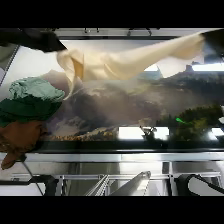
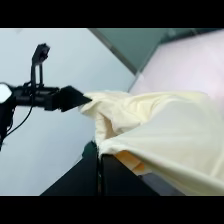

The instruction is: Fold the shirts.

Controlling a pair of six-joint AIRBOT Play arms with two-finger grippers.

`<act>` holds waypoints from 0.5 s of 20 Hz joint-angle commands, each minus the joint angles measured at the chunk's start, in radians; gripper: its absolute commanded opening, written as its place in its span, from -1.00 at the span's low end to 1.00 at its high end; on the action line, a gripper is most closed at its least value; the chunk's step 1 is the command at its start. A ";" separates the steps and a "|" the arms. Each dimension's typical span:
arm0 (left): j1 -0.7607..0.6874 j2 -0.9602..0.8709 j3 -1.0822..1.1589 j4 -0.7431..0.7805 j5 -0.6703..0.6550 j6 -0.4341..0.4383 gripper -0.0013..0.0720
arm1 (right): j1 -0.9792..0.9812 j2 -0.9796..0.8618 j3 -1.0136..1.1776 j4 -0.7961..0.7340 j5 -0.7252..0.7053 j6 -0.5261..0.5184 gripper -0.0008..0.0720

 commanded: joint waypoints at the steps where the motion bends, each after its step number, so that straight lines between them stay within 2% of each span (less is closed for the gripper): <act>1: 0.081 0.323 -0.098 0.002 0.125 -0.008 -0.93 | -0.126 0.170 0.000 0.129 -0.066 0.001 -0.95; 3: 0.109 0.409 -0.153 0.001 0.113 0.003 -0.91 | -0.132 0.215 0.000 0.086 -0.064 0.004 -0.94; 5: 0.109 0.446 -0.234 0.001 0.043 0.021 -0.91 | -0.108 0.232 0.000 -0.039 -0.059 0.046 -0.95; 7: 0.111 0.443 -0.319 0.012 -0.025 0.029 -0.91 | -0.080 0.233 -0.004 -0.256 -0.087 0.116 -0.95; 10: 0.168 0.405 -0.430 0.080 -0.080 0.026 -0.91 | -0.072 0.233 -0.035 -0.690 -0.177 0.307 -0.95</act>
